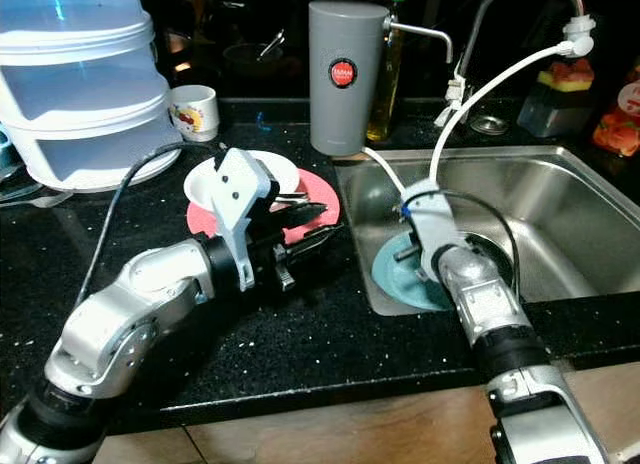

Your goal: Kitchen organization

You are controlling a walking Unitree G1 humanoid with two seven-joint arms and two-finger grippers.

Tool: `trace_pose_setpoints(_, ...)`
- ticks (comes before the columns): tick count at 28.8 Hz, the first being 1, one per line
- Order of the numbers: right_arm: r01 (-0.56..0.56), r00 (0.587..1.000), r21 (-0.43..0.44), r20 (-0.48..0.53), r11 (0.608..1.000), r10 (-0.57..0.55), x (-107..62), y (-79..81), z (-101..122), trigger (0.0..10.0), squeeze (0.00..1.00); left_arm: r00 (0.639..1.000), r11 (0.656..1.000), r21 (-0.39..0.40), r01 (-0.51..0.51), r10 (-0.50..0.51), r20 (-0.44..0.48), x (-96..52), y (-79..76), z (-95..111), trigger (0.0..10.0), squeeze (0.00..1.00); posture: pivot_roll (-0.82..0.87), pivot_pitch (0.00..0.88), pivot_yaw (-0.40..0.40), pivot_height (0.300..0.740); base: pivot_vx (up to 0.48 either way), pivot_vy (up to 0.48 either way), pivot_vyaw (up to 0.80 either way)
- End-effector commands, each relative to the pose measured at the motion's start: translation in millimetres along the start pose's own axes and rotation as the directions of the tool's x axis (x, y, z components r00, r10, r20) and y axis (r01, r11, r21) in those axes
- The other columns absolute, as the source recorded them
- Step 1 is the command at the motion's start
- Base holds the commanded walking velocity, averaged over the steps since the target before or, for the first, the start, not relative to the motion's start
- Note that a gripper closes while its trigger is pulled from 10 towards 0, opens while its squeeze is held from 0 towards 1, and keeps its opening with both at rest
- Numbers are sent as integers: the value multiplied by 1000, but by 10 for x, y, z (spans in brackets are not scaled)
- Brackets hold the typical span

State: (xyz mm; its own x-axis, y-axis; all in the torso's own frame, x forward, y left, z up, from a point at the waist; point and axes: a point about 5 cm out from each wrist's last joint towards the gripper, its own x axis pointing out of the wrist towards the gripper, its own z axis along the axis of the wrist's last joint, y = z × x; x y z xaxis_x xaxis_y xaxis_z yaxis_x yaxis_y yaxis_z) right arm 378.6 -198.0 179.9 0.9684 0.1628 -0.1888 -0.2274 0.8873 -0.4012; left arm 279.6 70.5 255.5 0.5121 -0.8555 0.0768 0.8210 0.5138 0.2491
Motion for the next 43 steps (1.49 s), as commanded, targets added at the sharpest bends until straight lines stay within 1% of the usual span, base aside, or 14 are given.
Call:
trace_pose_setpoints(1, 14, 999, -10, -43, 1000, -15, -10, -52, -39, 9765, 0, 1000, 1000, 20, 15, -15, -26, 3, -10, -32, 10000, 0, -17, 25, -24, 740, 0, 0, 0)
trace_pose_setpoints(8, 25, 997, -14, -74, 1000, -26, -18, -71, -77, 10000, 0, 999, 999, 25, 21, -21, -29, 7, -17, -38, 10000, 0, -18, 32, -27, 740, 0, 0, 0)
trace_pose_setpoints(9, 29, 996, -1, -82, 1000, -29, -20, -75, -83, 10000, 835, 999, 999, 27, 18, -18, -27, 4, -13, -36, 10000, 0, -18, 32, -27, 740, 0, 0, 0)
trace_pose_setpoints(10, 43, 995, 5, -88, 999, -42, -21, -88, -83, 10000, 1000, 1000, 999, 31, 12, -12, -25, 0, -6, -34, 10000, 0, -16, 32, -28, 740, 0, 0, 0)
trace_pose_setpoints(14, 84, 992, -5, -92, 996, -84, -19, -125, -72, 10000, 1000, 1000, 999, 38, 1, 0, -16, -4, 8, -20, 10000, 0, -15, 32, -28, 740, 0, 0, 0)
trace_pose_setpoints(15, 137, 988, 0, -74, 991, -137, -13, -184, -25, 10000, 0, 999, 998, 53, -29, 27, 29, 1, 41, 50, 10000, 0, -13, 32, -28, 740, 0, 0, 0)
trace_pose_setpoints(24, 160, 959, 263, 185, 951, -213, -27, -265, 401, 10000, 0, 890, 905, 141, -402, 350, 294, -134, 450, 557, 10000, 0, -8, 33, -27, 740, 0, 0, 0)
trace_pose_setpoints(29, 128, 949, 311, 236, 942, -207, -27, -216, 474, 10000, 0, 793, 842, -43, -538, 523, 311, -316, 578, 554, 10000, 0, -3, 41, -26, 740, 0, 0, 0)
trace_pose_setpoints(31, 106, 946, 318, 261, 942, -194, -29, -179, 501, 10000, 0, 733, 802, -193, -565, 595, 328, -456, 580, 533, 10000, 776, -1, 44, -23, 740, 0, 0, 0)
trace_pose_setpoints(32, 101, 943, 324, 270, 941, -194, -32, -174, 507, 10000, 0, 720, 793, -242, -559, 609, 333, -498, 568, 525, 10000, 1000, 0, 47, -23, 740, 0, 0, 0)
trace_pose_setpoints(37, 69, 935, 360, 302, 930, -186, -48, -156, 536, 10000, 0, 755, 784, -326, -528, 609, 242, -693, 439, 390, 10000, 1000, 1, 53, -21, 740, 0, 0, 0)
trace_pose_setpoints(38, 59, 933, 372, 309, 926, -184, -49, -152, 544, 10000, 0, 807, 809, -296, -508, 567, 164, -743, 359, 313, 10000, 784, 2, 58, -23, 740, 0, 0, 0)
trace_pose_setpoints(39, 51, 933, 380, 312, 924, -180, -46, -144, 545, 10000, 0, 850, 824, -300, -480, 522, 76, -793, 276, 224, 10000, 0, 9, 61, -27, 740, 0, 0, 0)
trace_pose_setpoints(43, 44, 935, 385, 310, 922, -174, -34, -126, 536, 10000, 0, 882, 829, -326, -455, 470, -37, -872, 170, 123, 10000, 0, 17, 63, -32, 740, 0, 0, 0)
